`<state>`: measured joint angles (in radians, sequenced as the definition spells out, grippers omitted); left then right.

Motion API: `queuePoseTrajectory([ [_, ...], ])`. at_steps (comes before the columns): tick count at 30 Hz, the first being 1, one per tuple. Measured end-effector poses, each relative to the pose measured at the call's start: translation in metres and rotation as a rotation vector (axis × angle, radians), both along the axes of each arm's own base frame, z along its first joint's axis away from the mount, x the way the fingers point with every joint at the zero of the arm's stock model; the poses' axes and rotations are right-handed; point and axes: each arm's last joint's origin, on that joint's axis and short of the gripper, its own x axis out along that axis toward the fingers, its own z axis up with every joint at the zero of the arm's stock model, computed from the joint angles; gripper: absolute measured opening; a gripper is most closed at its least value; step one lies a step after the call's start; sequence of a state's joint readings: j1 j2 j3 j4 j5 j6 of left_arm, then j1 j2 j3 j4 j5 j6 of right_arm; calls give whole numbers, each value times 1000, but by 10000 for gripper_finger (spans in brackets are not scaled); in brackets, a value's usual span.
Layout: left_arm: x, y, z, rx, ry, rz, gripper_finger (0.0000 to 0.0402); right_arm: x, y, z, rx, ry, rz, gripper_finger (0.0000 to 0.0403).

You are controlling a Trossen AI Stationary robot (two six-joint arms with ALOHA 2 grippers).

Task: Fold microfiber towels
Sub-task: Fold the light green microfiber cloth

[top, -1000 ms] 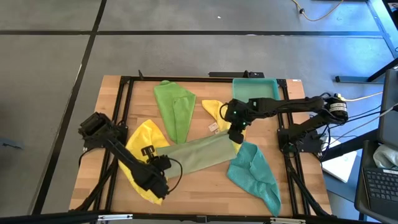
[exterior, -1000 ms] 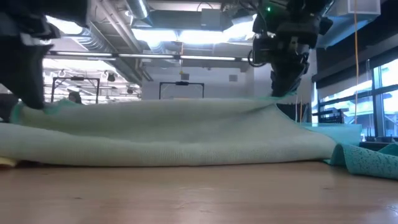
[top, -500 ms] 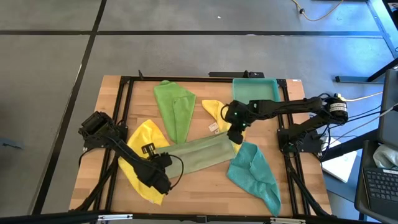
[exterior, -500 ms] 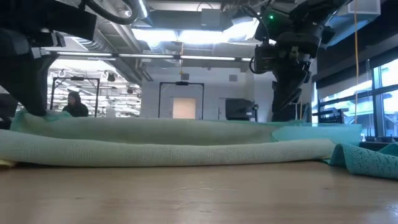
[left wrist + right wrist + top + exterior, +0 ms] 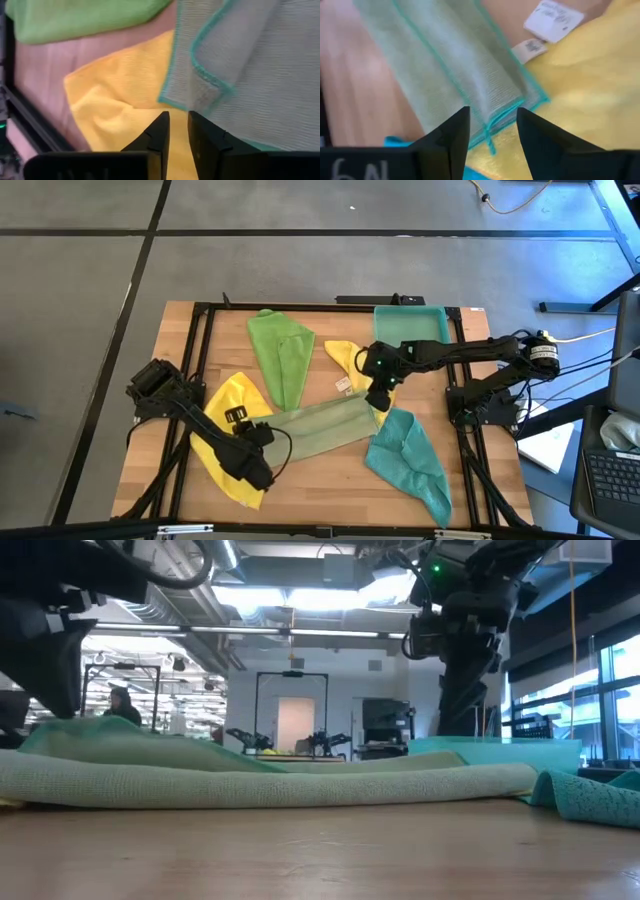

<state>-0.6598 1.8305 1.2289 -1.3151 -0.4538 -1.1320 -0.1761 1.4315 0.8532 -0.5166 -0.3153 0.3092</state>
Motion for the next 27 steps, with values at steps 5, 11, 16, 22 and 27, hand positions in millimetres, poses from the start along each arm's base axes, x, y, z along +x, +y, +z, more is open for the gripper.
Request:
queuePoseTrajectory([
  [5, 2, 8, 1, 14, 24, 17, 66, -4, 8, -1, 93, 19, 127, 165],
  [11, 3, 9, 3, 36, 10, 2, 67, -10, 18, -5, -74, 87, 219, 165],
  [16, 3, 9, 3, 43, 7, 5, 67, -9, 17, -5, -103, 82, 218, 165],
  [22, 3, 11, 3, 43, -22, 55, 67, -2, 26, -4, -218, -19, 365, 165],
  [27, 3, 11, 3, 44, -21, 58, 67, 6, 22, -12, -160, -19, 230, 164],
])
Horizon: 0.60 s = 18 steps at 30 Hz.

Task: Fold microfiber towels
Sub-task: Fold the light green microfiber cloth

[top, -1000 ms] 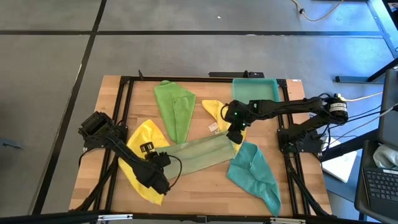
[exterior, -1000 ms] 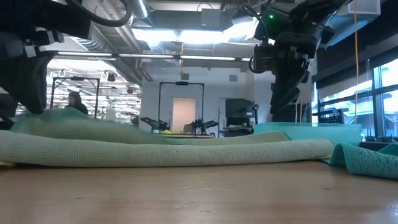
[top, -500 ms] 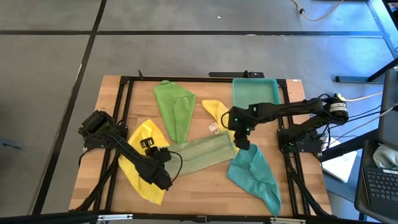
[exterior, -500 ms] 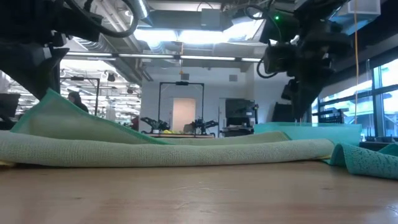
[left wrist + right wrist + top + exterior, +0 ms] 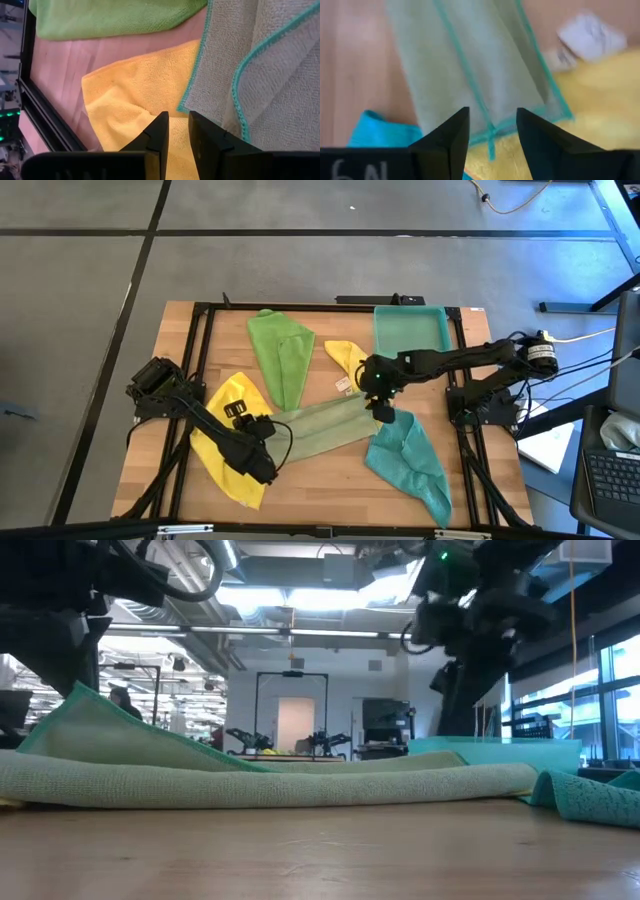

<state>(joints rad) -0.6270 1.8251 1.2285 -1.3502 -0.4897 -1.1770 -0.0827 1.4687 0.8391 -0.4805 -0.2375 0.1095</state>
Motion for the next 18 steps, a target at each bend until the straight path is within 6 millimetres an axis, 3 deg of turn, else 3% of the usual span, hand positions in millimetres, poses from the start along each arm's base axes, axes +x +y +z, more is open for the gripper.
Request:
queuePoseTrajectory([
  [3, 0, 0, 0, 1, -9, 15, 67, 0, -3, -17, 54, 96, -8, 161],
  [5, -1, 1, -1, 2, -1, 17, 67, 1, -2, -22, 66, 97, 89, 158],
  [9, -3, 2, -2, 4, 31, -5, 67, 2, 7, -21, 16, 43, 296, 149],
  [18, 10, 11, 1, -9, 36, -47, 67, 4, 22, -14, -92, -65, 501, 140],
])
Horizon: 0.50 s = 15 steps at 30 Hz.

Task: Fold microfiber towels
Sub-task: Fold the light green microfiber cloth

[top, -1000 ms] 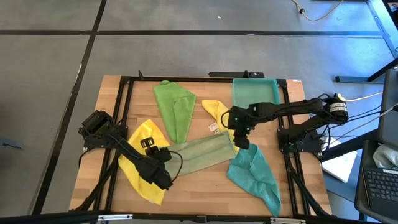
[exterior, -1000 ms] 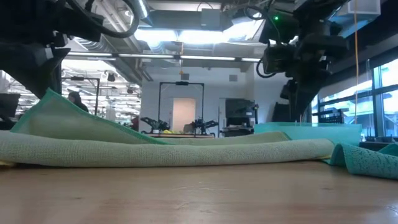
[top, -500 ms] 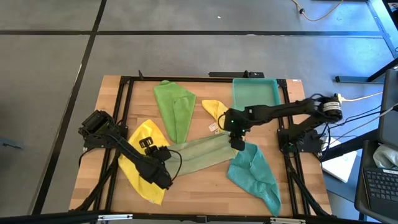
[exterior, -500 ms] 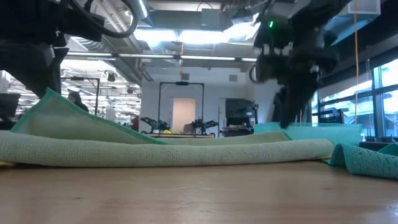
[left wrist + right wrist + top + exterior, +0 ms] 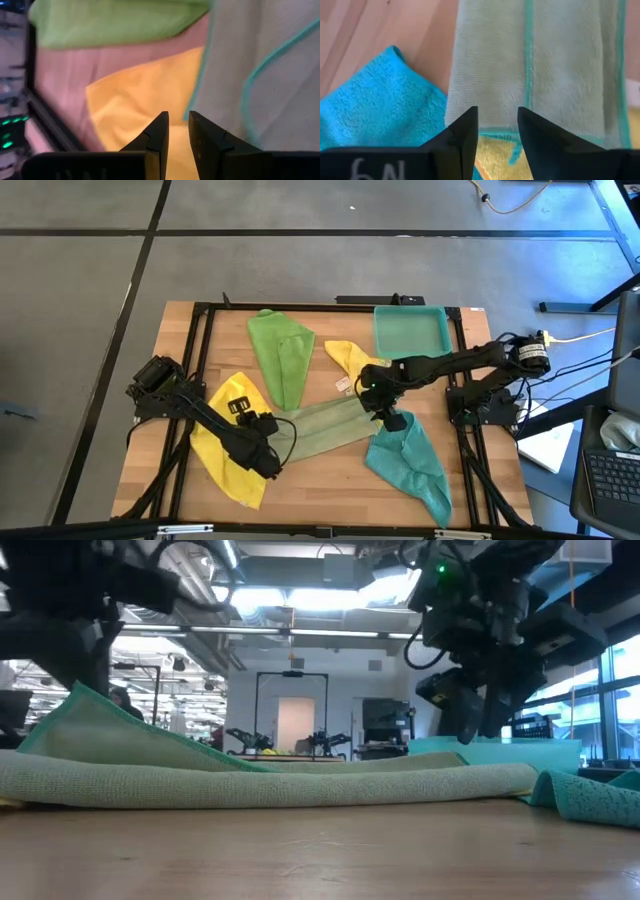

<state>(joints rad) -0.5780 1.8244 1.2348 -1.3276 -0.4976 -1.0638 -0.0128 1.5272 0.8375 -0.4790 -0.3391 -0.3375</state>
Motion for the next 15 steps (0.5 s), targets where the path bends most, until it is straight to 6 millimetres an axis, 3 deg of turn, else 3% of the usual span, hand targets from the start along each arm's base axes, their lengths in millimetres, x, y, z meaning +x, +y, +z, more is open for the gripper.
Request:
queuePoseTrajectory([
  [4, 12, 4, 7, -7, -6, -62, 67, 3, 6, 0, -21, -37, 51, 140],
  [9, 25, 9, 17, -11, -53, -159, 66, 4, 7, -1, -226, -54, 18, 140],
  [15, 43, 3, 14, -140, -36, -420, 66, 8, 7, -7, -242, -53, 15, 140],
])
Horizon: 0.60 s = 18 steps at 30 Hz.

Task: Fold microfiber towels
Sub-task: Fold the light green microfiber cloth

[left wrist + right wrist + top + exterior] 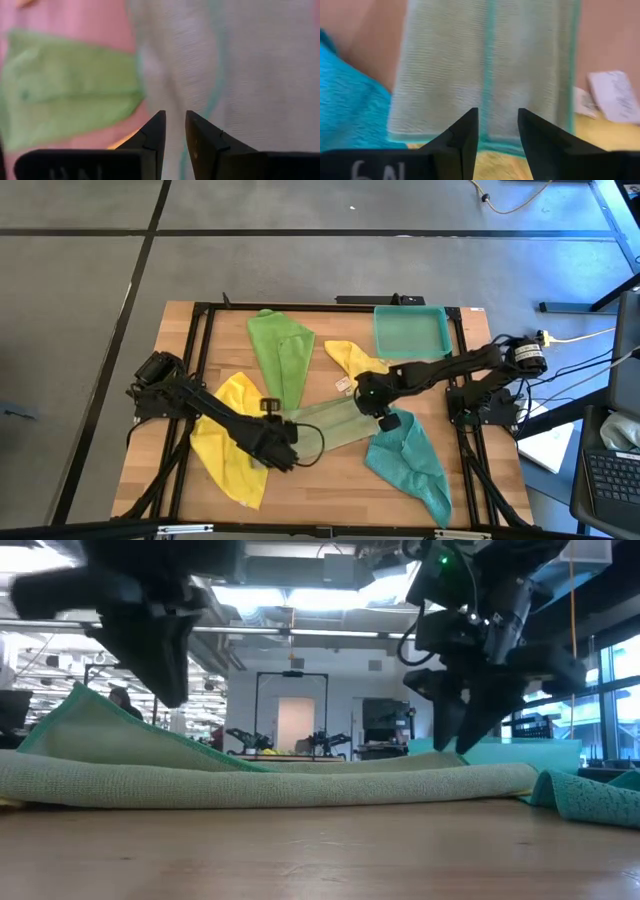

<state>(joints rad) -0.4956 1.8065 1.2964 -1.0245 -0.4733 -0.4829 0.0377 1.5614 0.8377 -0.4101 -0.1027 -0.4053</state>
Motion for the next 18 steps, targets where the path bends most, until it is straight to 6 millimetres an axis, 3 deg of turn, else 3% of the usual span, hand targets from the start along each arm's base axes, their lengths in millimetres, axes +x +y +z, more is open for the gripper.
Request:
queuePoseTrajectory([
  [6, 6, 10, -1, -60, 23, 22, 66, -1, 8, -1, 12, 11, 25, 140],
  [12, 17, 29, -10, -310, 83, 32, 66, 0, 8, -3, -1, 23, -46, 140],
  [18, 10, 55, 22, -290, 32, -3, 66, -4, 8, -5, 65, 83, -154, 140],
])
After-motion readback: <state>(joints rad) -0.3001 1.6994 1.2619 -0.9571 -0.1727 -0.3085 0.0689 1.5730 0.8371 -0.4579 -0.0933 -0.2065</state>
